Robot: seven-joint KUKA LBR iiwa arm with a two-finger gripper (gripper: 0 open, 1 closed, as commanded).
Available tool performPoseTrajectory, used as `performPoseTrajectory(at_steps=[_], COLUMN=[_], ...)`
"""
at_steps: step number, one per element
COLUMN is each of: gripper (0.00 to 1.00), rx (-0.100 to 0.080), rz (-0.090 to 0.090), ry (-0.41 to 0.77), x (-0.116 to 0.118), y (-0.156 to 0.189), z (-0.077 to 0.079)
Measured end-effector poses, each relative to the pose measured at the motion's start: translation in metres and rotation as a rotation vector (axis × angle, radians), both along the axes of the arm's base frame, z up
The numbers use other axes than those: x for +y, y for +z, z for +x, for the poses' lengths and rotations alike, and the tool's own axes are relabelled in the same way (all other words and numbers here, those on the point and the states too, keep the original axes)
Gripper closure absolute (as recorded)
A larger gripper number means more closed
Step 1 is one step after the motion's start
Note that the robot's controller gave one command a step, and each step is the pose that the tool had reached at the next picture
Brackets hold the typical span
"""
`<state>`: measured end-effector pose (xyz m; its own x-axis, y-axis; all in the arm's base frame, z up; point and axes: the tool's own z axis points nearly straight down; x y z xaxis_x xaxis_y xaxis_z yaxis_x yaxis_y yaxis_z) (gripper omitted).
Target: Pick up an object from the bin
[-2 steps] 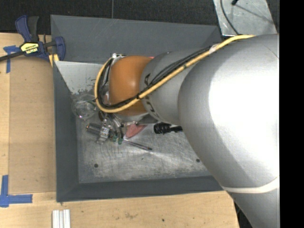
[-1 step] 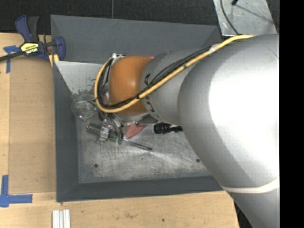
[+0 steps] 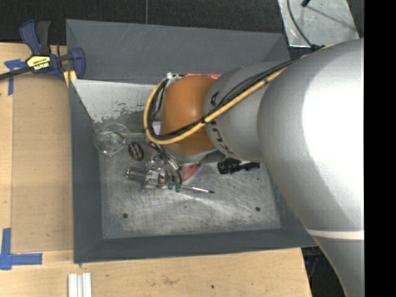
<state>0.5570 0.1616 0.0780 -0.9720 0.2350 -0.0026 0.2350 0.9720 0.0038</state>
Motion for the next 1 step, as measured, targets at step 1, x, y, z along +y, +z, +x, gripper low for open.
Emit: performPoseTrajectory(at_steps=[1], gripper=[1.00], rx=[0.004], rz=[-0.007], ry=[0.206], x=[-0.0224], y=[0.0177], z=[0.0049])
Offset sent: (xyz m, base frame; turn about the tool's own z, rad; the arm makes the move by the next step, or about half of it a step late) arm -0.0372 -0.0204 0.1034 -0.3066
